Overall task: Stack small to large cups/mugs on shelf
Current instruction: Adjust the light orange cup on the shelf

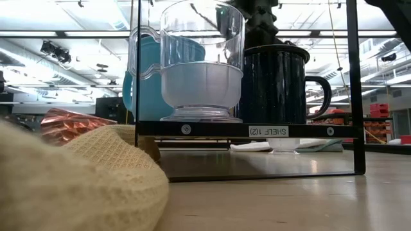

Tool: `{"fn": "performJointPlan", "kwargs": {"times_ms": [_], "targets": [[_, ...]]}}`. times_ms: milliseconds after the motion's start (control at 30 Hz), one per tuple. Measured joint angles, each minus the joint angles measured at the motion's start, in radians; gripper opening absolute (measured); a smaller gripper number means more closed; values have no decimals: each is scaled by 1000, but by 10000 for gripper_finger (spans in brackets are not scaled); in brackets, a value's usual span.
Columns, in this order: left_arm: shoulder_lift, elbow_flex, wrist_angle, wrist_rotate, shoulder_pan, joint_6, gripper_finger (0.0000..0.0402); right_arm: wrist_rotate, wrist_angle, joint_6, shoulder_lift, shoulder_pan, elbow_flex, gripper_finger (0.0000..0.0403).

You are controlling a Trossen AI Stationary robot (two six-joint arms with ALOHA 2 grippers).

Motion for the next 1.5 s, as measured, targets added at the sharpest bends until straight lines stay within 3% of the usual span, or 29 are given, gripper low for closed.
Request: {"fn": "performJointPlan", "kwargs": {"times_ms": [533, 967, 1500], "targets": [[0, 0, 3, -45, 21, 105, 107, -164, 1, 197, 4, -51, -2, 0], [0, 0, 3, -45, 74, 105, 107, -175, 5, 183, 71, -40, -1, 0], [0, 0, 2, -45, 74, 109, 107, -136, 89, 132, 44, -39, -1, 7]]}}
